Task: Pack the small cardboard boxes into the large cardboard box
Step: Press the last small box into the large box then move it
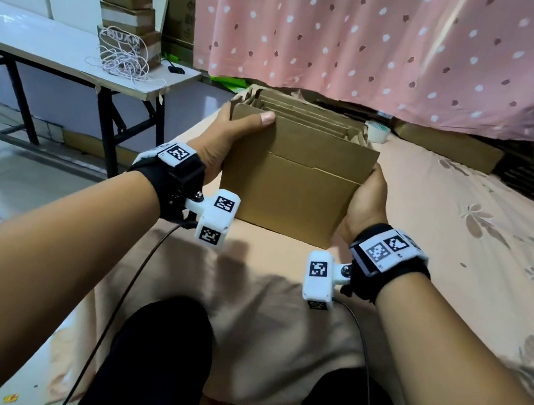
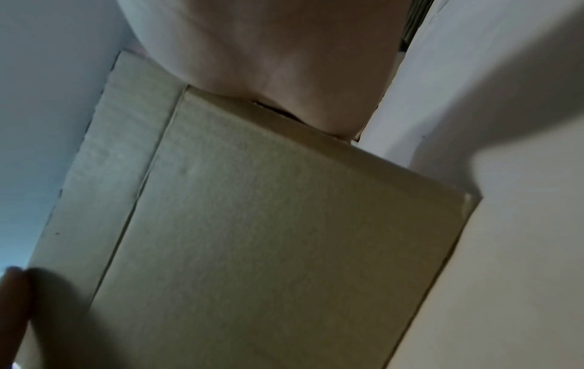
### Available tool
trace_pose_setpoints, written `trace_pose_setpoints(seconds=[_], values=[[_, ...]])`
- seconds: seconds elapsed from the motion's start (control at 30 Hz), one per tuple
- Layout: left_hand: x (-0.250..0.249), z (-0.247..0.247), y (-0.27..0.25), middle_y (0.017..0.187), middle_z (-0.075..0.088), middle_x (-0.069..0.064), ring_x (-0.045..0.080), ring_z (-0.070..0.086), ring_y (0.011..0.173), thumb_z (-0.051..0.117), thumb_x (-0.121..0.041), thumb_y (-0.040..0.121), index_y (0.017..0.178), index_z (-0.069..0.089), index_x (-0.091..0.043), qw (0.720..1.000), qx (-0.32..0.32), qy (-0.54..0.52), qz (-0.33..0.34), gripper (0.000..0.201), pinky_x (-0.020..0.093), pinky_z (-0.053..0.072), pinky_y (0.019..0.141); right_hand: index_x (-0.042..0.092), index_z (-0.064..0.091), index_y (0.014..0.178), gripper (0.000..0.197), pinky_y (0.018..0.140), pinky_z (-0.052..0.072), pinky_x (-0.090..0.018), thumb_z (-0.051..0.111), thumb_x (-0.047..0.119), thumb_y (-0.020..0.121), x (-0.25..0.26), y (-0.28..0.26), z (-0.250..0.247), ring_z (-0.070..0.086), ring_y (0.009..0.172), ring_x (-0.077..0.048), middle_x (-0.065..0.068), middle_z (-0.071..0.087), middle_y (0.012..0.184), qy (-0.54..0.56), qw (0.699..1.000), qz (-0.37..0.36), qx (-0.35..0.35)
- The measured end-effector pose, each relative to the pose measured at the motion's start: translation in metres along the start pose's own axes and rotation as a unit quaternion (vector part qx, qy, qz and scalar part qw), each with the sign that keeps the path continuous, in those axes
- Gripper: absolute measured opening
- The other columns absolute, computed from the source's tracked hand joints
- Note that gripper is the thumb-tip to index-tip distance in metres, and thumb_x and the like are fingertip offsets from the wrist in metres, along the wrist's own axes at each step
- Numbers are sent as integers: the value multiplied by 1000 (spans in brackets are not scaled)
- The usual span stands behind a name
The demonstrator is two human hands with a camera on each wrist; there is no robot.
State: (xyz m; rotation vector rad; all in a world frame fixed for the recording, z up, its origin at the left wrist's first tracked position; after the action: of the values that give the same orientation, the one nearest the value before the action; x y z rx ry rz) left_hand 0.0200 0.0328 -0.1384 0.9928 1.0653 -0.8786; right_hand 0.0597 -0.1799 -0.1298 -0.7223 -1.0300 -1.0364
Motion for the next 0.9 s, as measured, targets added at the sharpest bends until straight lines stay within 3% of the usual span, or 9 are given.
trace_pose_setpoints(seconds=[0.07,0.23,0.33,0.4,0.47,0.63,0.77,0.83,0.9], values=[[-7,11,-5,112,77,-2,13,73,101,68,-55,78,126,64,-23,1000,15,22,5,58,27,57,81,17,67,42,79,36,44,-13,31,41,107,5,-3,-6,61,36,-11,3,64,46,7,1000,-4,-14],[-28,32,-10,102,79,-8,8,75,95,52,-51,99,108,71,-27,999,14,23,47,32,28,56,81,21,65,73,47,44,50,-17,38,42,106,27,-8,-11,66,47,-13,3,70,58,36,996,-52,-58],[-28,39,-12,108,78,-8,8,73,101,48,-48,102,116,69,-25,997,5,24,70,34,27,56,84,22,69,76,47,46,52,-20,40,46,104,29,-7,-18,69,54,-16,3,72,63,43,995,-55,-68],[-14,40,-13,120,75,-4,13,70,113,56,-54,95,127,65,-24,997,4,18,78,45,35,53,99,22,74,68,56,46,52,-19,40,48,104,20,-9,-23,69,54,-14,5,73,64,55,996,-51,-56],[5,40,-17,124,74,-3,17,69,116,64,-62,82,132,63,-25,998,-3,13,57,62,40,51,104,23,76,60,64,46,52,-19,40,51,103,9,-13,-27,68,50,-13,5,73,63,71,996,-36,-43],[-13,48,-15,117,76,-1,11,74,102,60,-49,96,134,62,-17,998,3,9,55,50,18,58,75,24,76,69,57,52,55,-23,40,56,101,21,-6,-31,70,61,-18,3,75,70,45,997,-39,-59],[-33,50,-11,108,78,-6,7,75,96,53,-43,101,131,63,-19,998,0,-3,65,40,17,58,70,24,73,82,49,61,56,-27,40,52,103,37,5,-27,72,66,-18,2,76,79,36,994,-68,-76],[-26,46,-11,110,78,-5,10,75,99,57,-47,99,131,64,-19,998,-4,2,67,44,21,59,75,24,72,82,50,58,57,-26,38,55,102,29,7,-30,72,66,-19,2,76,77,28,995,-54,-75],[-7,39,-14,118,76,0,17,73,108,65,-59,89,133,63,-20,998,-12,10,59,59,33,58,91,24,72,82,54,59,58,-28,38,63,99,10,6,-34,71,67,-22,-1,75,79,20,999,-16,-48]])
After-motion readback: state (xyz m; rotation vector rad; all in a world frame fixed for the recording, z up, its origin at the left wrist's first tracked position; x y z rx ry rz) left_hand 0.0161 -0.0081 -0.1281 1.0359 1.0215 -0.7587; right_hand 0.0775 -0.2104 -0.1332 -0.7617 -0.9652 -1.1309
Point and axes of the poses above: each hand's wrist, its own y-axis towards the middle knuckle, its own z-axis out of the palm, x = y × z, the point moved 3 cm from there along y, towards the middle knuckle
